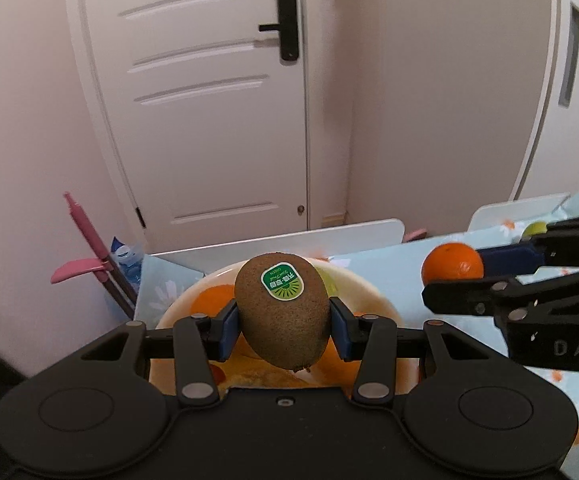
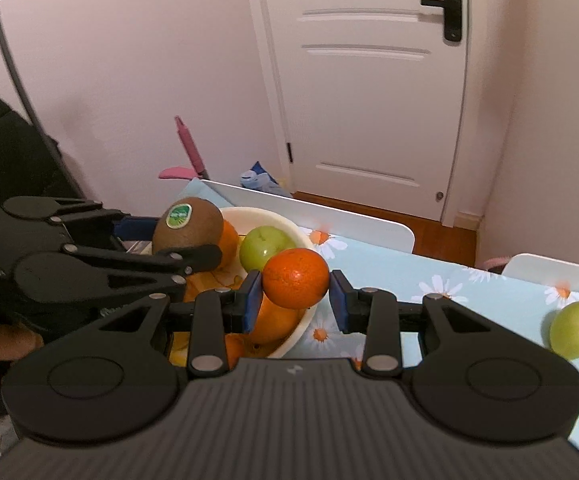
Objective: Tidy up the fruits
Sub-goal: 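Lower the kiwi into the bowl with the left tool while the right tool releases the mandarin there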
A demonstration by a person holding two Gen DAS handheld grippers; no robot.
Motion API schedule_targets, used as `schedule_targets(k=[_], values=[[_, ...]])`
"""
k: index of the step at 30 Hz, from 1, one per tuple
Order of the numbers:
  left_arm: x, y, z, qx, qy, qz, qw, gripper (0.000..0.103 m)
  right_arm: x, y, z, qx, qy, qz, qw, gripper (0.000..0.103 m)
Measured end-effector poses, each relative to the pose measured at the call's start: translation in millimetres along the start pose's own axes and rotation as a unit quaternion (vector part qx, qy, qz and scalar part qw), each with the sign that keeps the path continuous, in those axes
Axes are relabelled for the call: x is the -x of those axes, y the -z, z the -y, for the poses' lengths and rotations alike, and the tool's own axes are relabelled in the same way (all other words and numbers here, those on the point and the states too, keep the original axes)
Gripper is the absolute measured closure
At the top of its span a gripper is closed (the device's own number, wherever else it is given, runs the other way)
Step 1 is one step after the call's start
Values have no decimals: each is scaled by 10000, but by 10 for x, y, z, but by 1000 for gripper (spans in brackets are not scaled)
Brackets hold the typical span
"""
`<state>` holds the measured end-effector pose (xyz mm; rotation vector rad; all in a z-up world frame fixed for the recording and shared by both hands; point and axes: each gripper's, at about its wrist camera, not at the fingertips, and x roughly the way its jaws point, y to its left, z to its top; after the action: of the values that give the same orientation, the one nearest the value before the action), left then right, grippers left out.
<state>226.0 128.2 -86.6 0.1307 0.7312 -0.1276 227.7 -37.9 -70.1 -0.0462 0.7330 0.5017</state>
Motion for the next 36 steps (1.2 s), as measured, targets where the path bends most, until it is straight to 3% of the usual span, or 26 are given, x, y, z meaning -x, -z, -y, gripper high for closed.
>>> schedule_targets(k=[8,10,11,12,21,36], values=[[-277,66,-68,-192,143,-154,9996,51,-104,-13,-19,-223,203,-60,9995,52],[-245,76,-98,-189,126,-13,9997,34,-115,-19,-14,-226,207,-76,9995,52],[-208,73,-102,-189,117,86,9997,16,-123,-24,-9,-223,210,-89,9995,52],[-163,77,-99,-187,101,176,9996,10,-130,-30,-4,-219,207,-103,9995,52],[95,119,-187,83,-82,176,9998,9,-193,-107,31,26,15,-234,9997,52],[429,375,-254,743,-715,-33,9947,9,-563,-214,114,404,-440,-506,9969,52]])
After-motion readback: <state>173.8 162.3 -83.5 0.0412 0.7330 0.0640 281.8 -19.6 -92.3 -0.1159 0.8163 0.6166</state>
